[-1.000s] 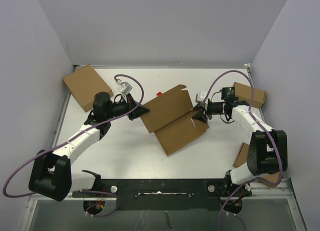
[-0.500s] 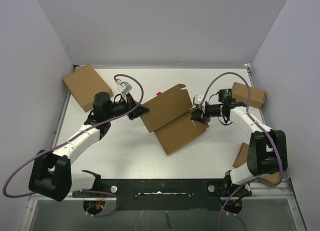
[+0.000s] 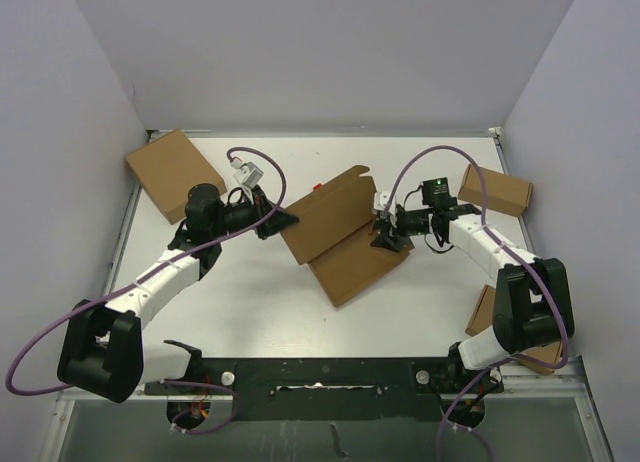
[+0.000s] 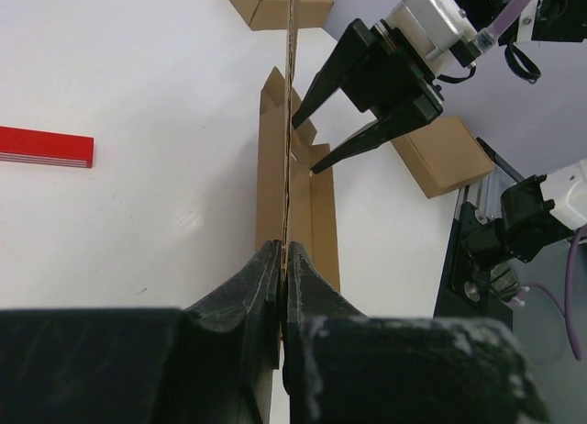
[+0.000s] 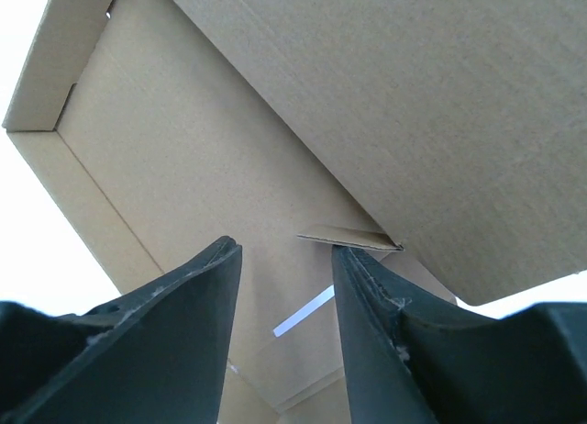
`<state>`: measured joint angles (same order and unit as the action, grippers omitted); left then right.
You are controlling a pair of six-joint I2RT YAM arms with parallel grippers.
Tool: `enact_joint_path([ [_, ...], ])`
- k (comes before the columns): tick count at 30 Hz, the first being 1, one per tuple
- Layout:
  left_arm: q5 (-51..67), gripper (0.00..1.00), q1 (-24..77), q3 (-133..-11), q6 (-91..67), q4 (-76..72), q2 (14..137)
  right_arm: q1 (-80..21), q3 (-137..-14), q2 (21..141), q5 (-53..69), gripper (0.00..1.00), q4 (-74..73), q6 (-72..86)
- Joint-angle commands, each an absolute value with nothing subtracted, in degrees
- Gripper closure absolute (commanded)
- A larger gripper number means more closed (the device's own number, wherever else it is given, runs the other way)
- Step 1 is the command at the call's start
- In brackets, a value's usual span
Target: Fold the paper box
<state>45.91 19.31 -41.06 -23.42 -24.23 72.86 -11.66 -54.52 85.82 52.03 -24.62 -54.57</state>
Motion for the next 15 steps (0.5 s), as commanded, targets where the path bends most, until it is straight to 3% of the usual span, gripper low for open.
enact_joint_path([
  [1,47.97,1.0,18.94,-41.24,-25.74,-30.62,71.11,-12.73,-55.04,85.46,50.61,0.53,-19.82,-50.93],
  [8,47.07,1.0,18.89,-39.65,-28.15,-34.23,72.47,-13.1,-54.95,85.59,51.61,0.46,-19.01,-48.55],
  [15,39.29,1.0,18.62,-39.78,-22.85,-25.87,69.65,-5.27,-57.09,82.81,61.45,0.46,-31.07,-53.07],
])
